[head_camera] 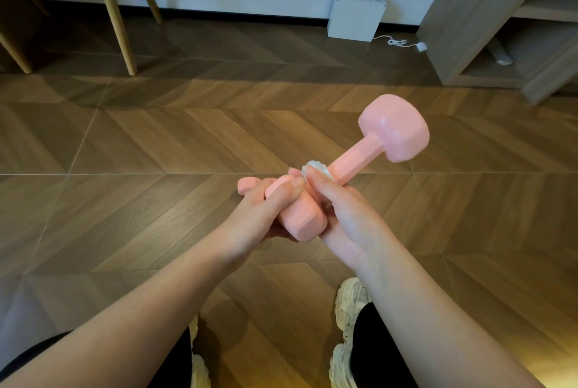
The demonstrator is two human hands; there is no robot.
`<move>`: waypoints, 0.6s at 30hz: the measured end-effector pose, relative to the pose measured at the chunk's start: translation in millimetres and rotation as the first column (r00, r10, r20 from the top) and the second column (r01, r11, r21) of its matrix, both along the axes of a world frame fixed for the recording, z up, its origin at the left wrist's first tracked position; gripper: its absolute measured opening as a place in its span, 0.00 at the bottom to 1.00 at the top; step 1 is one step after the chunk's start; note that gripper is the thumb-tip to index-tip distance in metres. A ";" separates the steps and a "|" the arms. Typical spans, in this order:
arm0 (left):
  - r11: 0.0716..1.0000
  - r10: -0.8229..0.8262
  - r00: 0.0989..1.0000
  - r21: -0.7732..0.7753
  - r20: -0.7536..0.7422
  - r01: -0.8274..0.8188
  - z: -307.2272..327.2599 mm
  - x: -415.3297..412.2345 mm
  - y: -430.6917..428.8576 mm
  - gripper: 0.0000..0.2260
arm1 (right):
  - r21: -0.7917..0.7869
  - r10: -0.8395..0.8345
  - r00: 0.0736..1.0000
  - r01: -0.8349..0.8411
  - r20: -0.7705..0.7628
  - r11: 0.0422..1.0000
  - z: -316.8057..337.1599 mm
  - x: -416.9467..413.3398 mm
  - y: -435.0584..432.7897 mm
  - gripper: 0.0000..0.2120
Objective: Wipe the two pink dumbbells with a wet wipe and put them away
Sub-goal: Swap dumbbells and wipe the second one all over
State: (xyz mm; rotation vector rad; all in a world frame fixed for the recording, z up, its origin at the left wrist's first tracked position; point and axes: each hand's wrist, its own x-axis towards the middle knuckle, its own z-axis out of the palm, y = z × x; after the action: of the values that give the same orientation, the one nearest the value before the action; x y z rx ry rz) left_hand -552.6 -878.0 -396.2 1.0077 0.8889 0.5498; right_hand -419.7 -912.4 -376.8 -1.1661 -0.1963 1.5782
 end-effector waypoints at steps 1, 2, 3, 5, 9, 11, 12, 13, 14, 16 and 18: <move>1.000 0.005 1.000 0.005 -0.007 -0.005 -1.5 0.1 0.7 0.33 | 0.001 -0.006 1.000 0.006 0.009 1.000 -0.1 -0.6 0.6 0.16; 1.000 0.008 1.000 0.012 -0.014 -0.008 -2.9 0.5 1.2 0.35 | -0.006 -0.011 0.999 0.011 0.030 1.000 -1.3 -1.2 1.4 0.08; 1.000 0.006 1.000 0.020 -0.018 -0.006 -3.8 0.9 1.4 0.37 | -0.006 -0.024 0.999 0.024 0.047 1.000 0.1 -2.1 2.2 0.04; 1.000 0.000 1.000 0.031 -0.018 0.001 -4.4 2.0 1.9 0.37 | -0.004 -0.054 0.994 0.055 0.091 0.998 -0.3 -0.5 4.1 0.14; 0.998 -0.016 0.999 0.056 -0.037 0.018 -3.8 4.0 4.8 0.34 | 0.056 -0.140 0.989 0.138 0.051 0.989 0.6 7.2 6.4 0.08; 0.997 -0.030 0.999 0.069 -0.042 0.033 -3.9 3.9 5.8 0.33 | 0.073 -0.205 0.979 0.204 -0.004 0.976 1.9 12.9 8.7 0.04; 0.998 -0.034 0.999 0.060 -0.035 0.036 -4.4 3.6 5.7 0.33 | 0.083 -0.232 0.972 0.234 -0.028 0.969 2.5 16.3 10.2 0.04; 0.998 -0.039 0.999 0.048 -0.029 0.040 -4.9 2.9 5.3 0.33 | 0.095 -0.255 0.966 0.257 -0.033 0.962 4.5 19.9 11.6 0.04; 0.998 -0.043 0.999 0.041 -0.027 0.044 -6.0 2.3 4.9 0.33 | 0.102 -0.277 0.960 0.278 -0.025 0.955 6.4 23.2 13.1 0.04; 0.998 -0.046 0.998 0.031 -0.047 0.048 -6.5 1.0 2.7 0.35 | 0.109 -0.338 0.941 0.337 -0.013 0.935 8.3 28.9 15.4 0.05; 0.998 -0.046 0.997 0.032 -0.061 0.048 -6.8 0.4 0.0 0.38 | 0.122 -0.363 0.931 0.364 -0.038 0.923 8.8 32.8 15.5 0.06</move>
State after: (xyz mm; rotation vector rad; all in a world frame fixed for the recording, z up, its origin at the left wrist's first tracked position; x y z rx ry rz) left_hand -552.2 -878.0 -402.9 1.0777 0.9099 0.4983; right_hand -387.0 -897.0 -368.0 -1.0236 -0.0636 1.2271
